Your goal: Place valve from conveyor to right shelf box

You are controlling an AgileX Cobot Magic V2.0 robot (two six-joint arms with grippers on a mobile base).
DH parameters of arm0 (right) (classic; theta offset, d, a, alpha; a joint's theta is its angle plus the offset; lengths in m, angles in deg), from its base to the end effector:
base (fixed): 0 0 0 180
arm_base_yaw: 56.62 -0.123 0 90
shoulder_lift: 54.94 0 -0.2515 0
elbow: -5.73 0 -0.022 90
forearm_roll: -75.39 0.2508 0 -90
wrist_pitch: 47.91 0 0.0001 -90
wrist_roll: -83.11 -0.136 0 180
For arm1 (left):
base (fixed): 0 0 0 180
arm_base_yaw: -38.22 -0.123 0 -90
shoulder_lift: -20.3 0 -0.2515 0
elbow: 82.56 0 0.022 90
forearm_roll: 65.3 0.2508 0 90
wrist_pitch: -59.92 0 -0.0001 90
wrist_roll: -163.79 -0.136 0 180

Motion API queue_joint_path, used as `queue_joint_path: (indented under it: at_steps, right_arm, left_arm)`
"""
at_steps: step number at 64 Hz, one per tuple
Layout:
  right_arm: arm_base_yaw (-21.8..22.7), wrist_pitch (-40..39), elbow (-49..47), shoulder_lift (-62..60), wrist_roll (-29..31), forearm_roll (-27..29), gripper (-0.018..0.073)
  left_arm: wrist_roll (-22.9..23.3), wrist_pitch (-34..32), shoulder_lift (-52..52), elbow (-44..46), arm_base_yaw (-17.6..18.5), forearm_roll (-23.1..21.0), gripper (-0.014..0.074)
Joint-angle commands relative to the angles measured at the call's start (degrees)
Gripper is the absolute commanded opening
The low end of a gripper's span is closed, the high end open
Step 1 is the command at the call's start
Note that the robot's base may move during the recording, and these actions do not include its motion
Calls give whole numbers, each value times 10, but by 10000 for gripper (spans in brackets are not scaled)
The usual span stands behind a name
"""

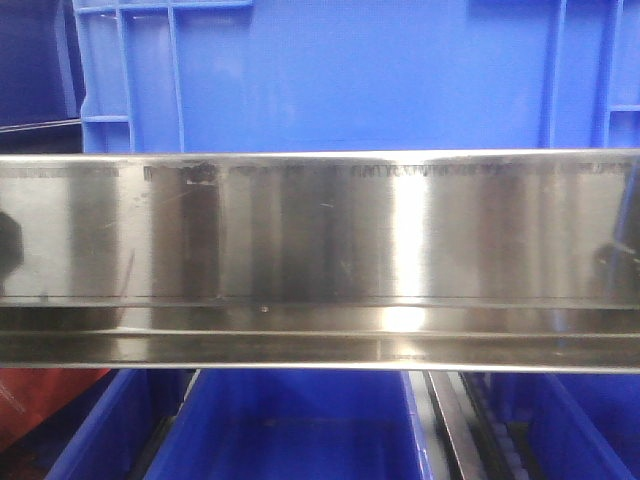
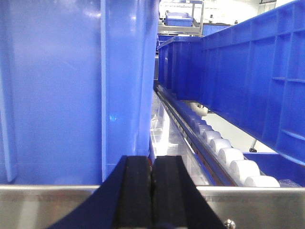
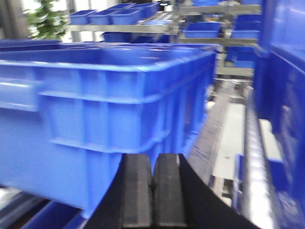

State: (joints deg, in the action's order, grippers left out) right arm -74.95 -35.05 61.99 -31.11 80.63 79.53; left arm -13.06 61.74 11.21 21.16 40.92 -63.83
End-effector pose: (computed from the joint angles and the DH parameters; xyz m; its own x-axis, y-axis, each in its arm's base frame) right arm 0.1408 0.0489 0.2824 -0.0854 0.0912 -0.9922 -0.3221 0.9398 0.1142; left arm 0.1356 -0.0063 0.2115 0.0476 -0.0316 -0.9984 0.0477 0.9984 -0.0293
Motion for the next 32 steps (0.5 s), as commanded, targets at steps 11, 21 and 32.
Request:
queue_joint_path:
  at_steps: [11, 21, 32]
  right_arm:
    - [116, -16, 30, -18, -10, -11, -154]
    - [174, -34, 64, -58, -8, -10, -154]
    - [189, -75, 126, -106, 53, 29, -154]
  left_arm:
    - [-1, -13, 3, 1, -1, -3, -111]
    - [-1, -13, 3, 1, -1, -3, -111]
    - [-1, -13, 3, 1, -1, -3, -111]
